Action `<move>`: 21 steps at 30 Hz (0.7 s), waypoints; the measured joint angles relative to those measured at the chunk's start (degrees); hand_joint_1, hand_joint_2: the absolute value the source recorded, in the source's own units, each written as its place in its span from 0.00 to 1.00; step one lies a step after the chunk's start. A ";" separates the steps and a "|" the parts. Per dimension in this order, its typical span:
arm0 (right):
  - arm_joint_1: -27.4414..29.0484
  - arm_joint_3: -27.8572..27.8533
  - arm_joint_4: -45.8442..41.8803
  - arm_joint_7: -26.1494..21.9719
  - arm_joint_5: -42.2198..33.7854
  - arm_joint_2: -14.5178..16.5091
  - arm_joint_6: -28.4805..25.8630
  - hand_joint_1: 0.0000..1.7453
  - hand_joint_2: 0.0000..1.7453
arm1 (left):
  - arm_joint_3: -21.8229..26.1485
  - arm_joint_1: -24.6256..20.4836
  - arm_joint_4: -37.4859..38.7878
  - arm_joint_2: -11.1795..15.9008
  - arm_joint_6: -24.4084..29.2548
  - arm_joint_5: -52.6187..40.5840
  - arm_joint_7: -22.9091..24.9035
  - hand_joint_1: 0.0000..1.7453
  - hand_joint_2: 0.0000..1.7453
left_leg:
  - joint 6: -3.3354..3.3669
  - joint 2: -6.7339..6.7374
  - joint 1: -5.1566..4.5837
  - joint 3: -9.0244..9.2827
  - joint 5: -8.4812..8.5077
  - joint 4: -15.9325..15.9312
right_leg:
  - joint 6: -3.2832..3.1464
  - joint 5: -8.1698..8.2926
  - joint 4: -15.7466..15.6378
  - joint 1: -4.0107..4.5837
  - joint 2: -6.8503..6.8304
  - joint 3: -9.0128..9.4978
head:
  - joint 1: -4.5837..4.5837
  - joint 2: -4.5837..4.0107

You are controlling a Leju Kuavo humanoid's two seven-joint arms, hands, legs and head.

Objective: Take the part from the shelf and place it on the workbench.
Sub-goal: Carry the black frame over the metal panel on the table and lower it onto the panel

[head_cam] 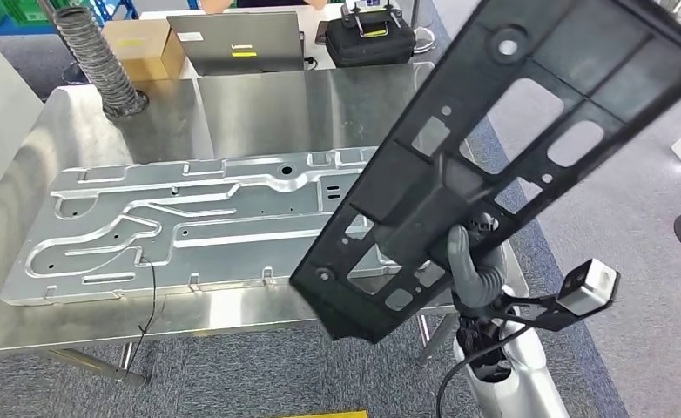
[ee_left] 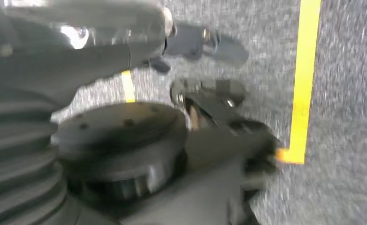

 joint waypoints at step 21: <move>-48.91 20.49 51.71 6.73 61.41 -9.51 -29.03 1.00 1.00 | -4.10 -1.81 0.00 -0.04 -2.26 -3.19 0.37 0.00 1.00 | 1.60 -0.61 0.16 3.84 9.51 -14.70 | 3.87 0.60 2.88 -1.20 -0.44 -2.69 | 0.02 -0.01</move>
